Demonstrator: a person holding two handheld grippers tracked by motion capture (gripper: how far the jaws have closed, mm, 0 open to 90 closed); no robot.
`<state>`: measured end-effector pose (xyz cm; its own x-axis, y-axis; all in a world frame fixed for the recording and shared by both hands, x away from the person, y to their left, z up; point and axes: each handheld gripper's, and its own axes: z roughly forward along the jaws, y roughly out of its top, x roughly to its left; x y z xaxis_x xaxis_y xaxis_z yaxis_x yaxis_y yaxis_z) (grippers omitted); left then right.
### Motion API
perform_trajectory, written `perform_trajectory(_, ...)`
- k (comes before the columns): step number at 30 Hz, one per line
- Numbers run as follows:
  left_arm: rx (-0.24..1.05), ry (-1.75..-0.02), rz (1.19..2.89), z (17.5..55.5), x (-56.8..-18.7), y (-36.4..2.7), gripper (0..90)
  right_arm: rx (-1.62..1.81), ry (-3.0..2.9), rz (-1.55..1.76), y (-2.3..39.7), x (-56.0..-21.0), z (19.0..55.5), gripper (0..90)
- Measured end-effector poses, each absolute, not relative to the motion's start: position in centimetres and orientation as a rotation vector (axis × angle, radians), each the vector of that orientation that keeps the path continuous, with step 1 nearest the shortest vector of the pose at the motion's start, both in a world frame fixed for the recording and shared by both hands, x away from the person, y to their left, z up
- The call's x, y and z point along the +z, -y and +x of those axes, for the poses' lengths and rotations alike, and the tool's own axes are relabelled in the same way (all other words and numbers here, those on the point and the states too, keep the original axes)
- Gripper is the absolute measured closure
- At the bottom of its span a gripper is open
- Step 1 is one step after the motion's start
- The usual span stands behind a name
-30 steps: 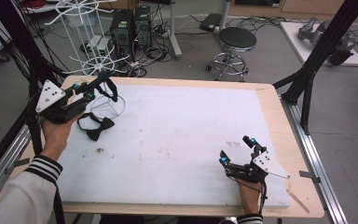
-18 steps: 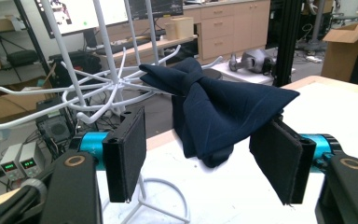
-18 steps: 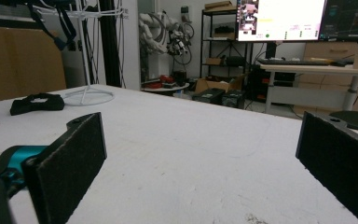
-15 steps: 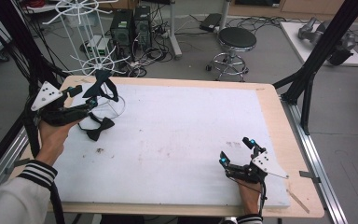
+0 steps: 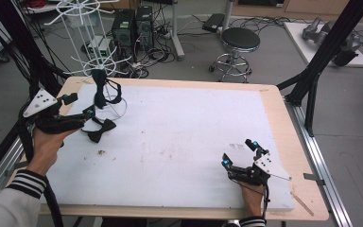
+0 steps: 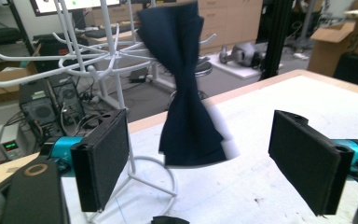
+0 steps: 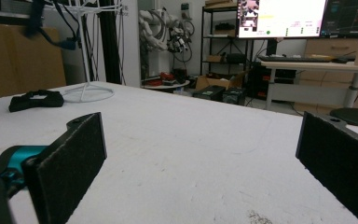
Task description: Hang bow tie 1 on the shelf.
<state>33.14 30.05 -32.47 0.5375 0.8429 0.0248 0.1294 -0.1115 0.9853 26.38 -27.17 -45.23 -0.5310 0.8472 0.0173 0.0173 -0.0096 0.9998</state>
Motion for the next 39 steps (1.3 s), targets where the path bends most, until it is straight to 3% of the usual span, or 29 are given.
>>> perform_trajectory(19,0.723,-0.760,1.509,29.3,-34.8,-32.1,18.3,1.609,-1.634,0.910,26.9,-45.4,26.4,0.8)
perform_trajectory(39,0.713,-0.753,1.515,28.8,-36.4,-31.8,18.3,1.614,-1.630,0.912,27.0,-45.4,26.4,0.8)
